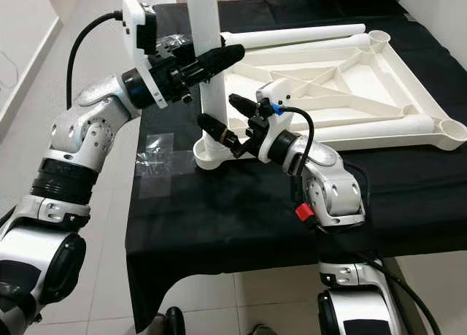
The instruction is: Building children table
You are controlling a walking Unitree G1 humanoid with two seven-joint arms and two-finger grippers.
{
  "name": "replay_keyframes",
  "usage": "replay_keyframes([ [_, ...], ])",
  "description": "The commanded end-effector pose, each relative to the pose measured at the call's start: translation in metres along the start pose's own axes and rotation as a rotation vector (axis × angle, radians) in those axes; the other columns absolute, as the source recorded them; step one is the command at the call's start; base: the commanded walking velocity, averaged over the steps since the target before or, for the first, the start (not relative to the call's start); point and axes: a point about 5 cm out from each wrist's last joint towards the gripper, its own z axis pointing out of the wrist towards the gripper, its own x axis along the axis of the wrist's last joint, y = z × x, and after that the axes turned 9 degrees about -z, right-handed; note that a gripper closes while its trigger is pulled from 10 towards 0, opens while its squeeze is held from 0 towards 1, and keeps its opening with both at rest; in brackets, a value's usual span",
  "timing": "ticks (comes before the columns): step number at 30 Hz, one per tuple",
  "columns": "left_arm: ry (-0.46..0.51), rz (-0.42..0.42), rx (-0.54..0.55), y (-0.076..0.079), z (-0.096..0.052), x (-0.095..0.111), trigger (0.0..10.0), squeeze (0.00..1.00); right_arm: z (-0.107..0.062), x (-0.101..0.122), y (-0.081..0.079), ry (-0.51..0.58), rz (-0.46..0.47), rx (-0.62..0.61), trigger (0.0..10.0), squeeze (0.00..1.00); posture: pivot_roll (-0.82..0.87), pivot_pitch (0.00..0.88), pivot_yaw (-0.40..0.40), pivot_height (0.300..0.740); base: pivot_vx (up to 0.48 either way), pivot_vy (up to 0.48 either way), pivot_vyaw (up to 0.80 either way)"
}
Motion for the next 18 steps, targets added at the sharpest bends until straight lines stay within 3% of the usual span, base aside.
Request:
replay_keyframes([
  [1,0.008,0.039,-0.023,0.006,0.002,0.002,10.0,0.0,0.002,0.0,-0.003,0.001,0.004,0.011,10.0,0.0,-0.04,0.252,0.043,0.74,0.0,0.0,0.0],
  [5,0.022,0.1,-0.04,0.011,0.004,0.008,10.0,0.0,0.0,-0.001,0.003,-0.014,-0.002,-0.023,10.0,0.0,-0.04,0.252,0.041,0.74,0.0,0.0,0.0],
  [12,0.047,0.107,-0.042,0.013,0.005,0.011,10.0,0.0,-0.004,-0.008,0.014,-0.086,-0.037,-0.091,10.0,0.0,-0.04,0.255,0.042,0.74,0.0,0.0,0.0],
  [15,0.06,0.103,-0.003,0.01,0.003,0.011,10.0,0.0,-0.016,-0.017,0.037,-0.199,-0.111,-0.235,10.0,0.0,-0.05,0.258,0.042,0.74,0.0,0.0,0.0],
  [18,0.063,0.098,0.016,0.009,0.001,0.011,10.0,0.0,-0.022,-0.017,0.047,-0.227,-0.136,-0.297,10.0,0.0,-0.05,0.261,0.038,0.74,0.0,0.0,0.0],
])
